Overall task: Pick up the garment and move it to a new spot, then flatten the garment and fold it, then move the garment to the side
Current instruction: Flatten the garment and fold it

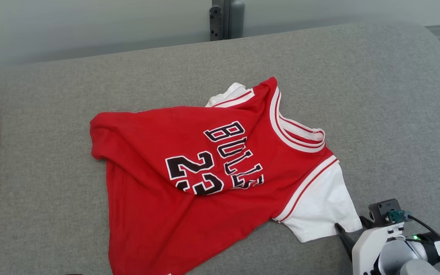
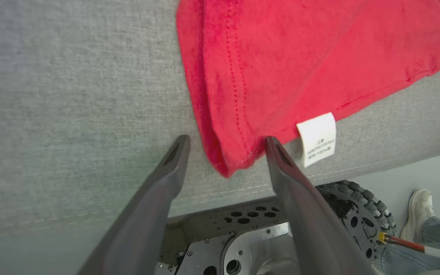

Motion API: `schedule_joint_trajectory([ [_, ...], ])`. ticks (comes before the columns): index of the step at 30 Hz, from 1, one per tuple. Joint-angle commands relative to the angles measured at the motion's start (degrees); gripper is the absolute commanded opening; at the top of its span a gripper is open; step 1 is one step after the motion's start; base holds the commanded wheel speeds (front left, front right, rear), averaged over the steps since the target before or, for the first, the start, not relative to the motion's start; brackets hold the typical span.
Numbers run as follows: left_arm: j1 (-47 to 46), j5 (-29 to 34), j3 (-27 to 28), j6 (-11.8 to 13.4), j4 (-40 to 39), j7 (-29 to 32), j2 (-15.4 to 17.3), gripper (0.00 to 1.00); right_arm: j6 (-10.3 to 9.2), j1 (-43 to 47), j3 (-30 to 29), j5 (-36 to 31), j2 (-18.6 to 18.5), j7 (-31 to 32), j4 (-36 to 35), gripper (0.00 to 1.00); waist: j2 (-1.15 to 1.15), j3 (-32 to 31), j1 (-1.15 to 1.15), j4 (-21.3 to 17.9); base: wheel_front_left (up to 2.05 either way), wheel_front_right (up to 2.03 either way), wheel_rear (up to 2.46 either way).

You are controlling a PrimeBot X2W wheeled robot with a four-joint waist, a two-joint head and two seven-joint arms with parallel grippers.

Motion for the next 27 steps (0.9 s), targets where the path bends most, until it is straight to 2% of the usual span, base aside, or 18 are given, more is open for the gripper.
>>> schedule_joint_trajectory([
  [1, -1.2, -0.8, -0.5, -0.4, 0.8, 0.2, -0.3, 1.00, -0.05, 0.1, 1.5, 0.5, 0.8, 1.5, 2.5, 1.00, 0.00, 1.2, 0.00, -0.6, 0.00, 0.00, 0.00],
  [4, -2.0, -1.3, -0.9, -0.6, 2.5, -0.7, -0.5, 1.00, 0.04, -0.1, 3.5, 1.8, 1.5, 2.4, 3.3, 1.00, 0.00, 1.5, 0.00, -1.1, 0.00, 0.00, 0.00],
  [5, -2.4, -1.6, -1.2, -0.7, 2.9, -1.0, -0.7, 1.00, 0.16, -0.3, 4.5, 2.6, 1.6, 2.3, 3.1, 0.48, 0.00, 1.6, 0.00, -1.2, 0.00, 0.00, 0.00],
  [6, -2.9, -1.9, -1.3, -0.8, 3.1, -1.5, -0.9, 0.91, 0.29, -0.5, 5.2, 3.6, 1.7, 1.5, 2.6, 0.00, 0.00, 1.6, 0.00, -1.3, 0.00, 0.00, 0.00],
  [7, -3.3, -2.2, -1.4, -0.8, 3.3, -2.0, -0.9, 0.38, 0.29, -0.6, 5.9, 4.4, 1.7, 1.2, 2.4, 0.00, 0.00, 1.5, 0.00, -1.4, 0.00, 0.00, 0.00],
  [9, -3.8, -2.5, -1.2, -0.9, 3.1, -3.0, -1.0, 0.00, 0.27, -0.6, 7.0, 6.6, 0.8, 0.8, 1.3, 0.00, 0.00, 1.1, 0.00, -1.7, 0.00, 0.00, 0.00],
  [12, -3.4, -4.7, -0.7, -1.1, 1.4, -3.7, -0.7, 0.00, 0.17, -0.6, 7.1, 10.0, -1.0, -0.2, -1.5, 0.00, 0.00, 0.2, 0.00, -2.3, 0.00, 0.00, 0.00],
  [16, -2.3, -8.9, 0.8, -1.3, -4.9, -4.7, 0.3, 0.00, -0.02, -0.2, 4.9, 15.0, -3.8, -1.5, -9.3, 0.00, 0.00, -1.0, 0.00, -3.2, 0.00, 0.00, 0.00],
  [21, -2.0, -17.1, 4.3, -1.4, -19.2, -5.2, 0.5, 0.00, -0.03, 1.3, -0.4, 21.3, -6.4, -2.6, -24.2, 0.00, 0.00, -1.3, 0.00, -4.3, 0.00, 0.00, 0.00],
  [23, -2.9, -19.5, 6.2, -1.4, -26.3, -5.1, 1.5, 0.00, -0.03, 0.5, -4.1, 24.7, -6.0, -3.2, -31.1, 0.00, 0.00, -0.5, 0.00, -4.9, 0.00, 0.00, 0.00],
  [27, -8.0, -23.6, 11.1, -0.8, -37.6, -3.9, 4.2, 0.00, -0.02, -5.0, -11.0, 30.1, -7.7, -1.8, -42.1, 0.00, 0.00, 2.1, 0.00, -6.0, 0.00, 0.00, 0.00],
])
